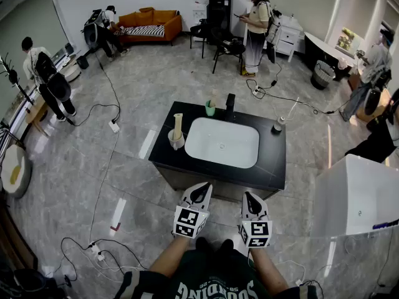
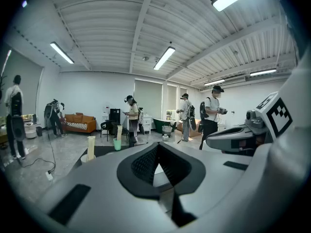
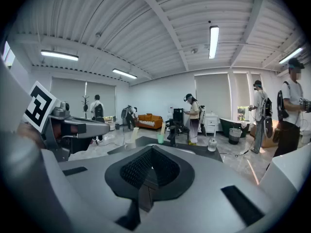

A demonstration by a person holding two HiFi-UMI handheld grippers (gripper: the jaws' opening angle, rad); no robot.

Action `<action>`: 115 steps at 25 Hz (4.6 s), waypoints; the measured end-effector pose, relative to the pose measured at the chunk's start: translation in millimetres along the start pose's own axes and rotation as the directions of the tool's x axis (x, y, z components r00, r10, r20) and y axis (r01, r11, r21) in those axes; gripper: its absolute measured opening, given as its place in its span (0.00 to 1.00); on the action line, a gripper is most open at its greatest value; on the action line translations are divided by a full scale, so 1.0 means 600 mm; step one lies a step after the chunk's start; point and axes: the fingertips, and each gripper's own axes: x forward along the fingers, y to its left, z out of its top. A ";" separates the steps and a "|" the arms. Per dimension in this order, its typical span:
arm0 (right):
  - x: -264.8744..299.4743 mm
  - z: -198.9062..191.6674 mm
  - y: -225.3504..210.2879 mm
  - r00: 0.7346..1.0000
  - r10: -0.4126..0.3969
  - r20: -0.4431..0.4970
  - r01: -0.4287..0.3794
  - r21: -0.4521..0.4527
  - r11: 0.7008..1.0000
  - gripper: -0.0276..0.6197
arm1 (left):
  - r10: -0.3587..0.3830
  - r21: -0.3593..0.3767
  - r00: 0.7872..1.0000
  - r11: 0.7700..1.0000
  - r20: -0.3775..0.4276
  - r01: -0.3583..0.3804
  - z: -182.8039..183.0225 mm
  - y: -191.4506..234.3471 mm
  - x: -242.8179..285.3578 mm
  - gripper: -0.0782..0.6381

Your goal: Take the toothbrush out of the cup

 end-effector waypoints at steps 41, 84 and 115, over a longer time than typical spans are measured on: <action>0.088 0.009 0.093 0.998 0.059 0.007 -0.059 0.074 0.996 0.10 | -0.052 -0.045 0.998 0.998 -0.022 0.051 -0.035 0.101 0.003 0.12; 0.628 0.155 -0.027 0.987 0.163 -0.002 -0.161 0.146 0.976 0.11 | -0.040 -0.084 0.996 0.996 -0.082 0.034 0.048 0.438 0.433 0.12; 0.902 0.159 -0.079 0.997 -0.034 -0.072 0.048 0.209 0.977 0.26 | -0.204 -0.119 0.975 0.974 -0.092 0.192 0.056 0.542 0.503 0.12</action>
